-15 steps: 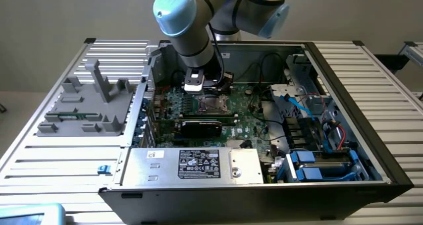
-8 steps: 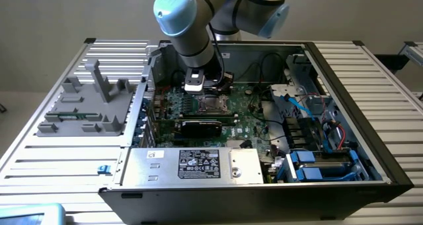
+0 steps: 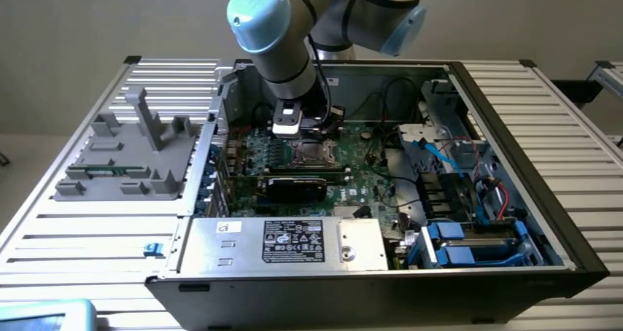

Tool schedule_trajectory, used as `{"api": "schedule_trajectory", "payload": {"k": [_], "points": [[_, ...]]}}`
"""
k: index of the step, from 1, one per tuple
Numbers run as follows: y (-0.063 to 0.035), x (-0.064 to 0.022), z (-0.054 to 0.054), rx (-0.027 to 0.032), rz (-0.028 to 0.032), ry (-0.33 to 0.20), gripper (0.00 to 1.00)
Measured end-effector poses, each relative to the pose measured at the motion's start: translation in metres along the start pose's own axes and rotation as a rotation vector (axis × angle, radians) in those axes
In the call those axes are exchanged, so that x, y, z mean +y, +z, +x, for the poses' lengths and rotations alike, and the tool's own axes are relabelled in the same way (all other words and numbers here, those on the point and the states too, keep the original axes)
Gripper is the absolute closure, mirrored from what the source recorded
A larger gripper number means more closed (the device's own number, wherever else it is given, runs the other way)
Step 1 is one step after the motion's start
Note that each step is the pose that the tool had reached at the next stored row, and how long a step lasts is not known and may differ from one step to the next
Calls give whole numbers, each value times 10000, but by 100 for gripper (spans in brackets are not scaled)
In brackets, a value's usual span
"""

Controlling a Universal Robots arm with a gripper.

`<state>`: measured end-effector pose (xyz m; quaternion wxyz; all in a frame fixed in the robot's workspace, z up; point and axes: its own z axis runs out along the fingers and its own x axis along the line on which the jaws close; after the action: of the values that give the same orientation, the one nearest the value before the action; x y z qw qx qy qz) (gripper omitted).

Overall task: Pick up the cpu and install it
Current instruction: 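Install the first cpu locking lever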

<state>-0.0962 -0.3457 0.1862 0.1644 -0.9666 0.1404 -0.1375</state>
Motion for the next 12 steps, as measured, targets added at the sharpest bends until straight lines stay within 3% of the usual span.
{"api": "schedule_trajectory", "payload": {"k": [12], "points": [[11,-6,-5,-2,1,0,89]]}}
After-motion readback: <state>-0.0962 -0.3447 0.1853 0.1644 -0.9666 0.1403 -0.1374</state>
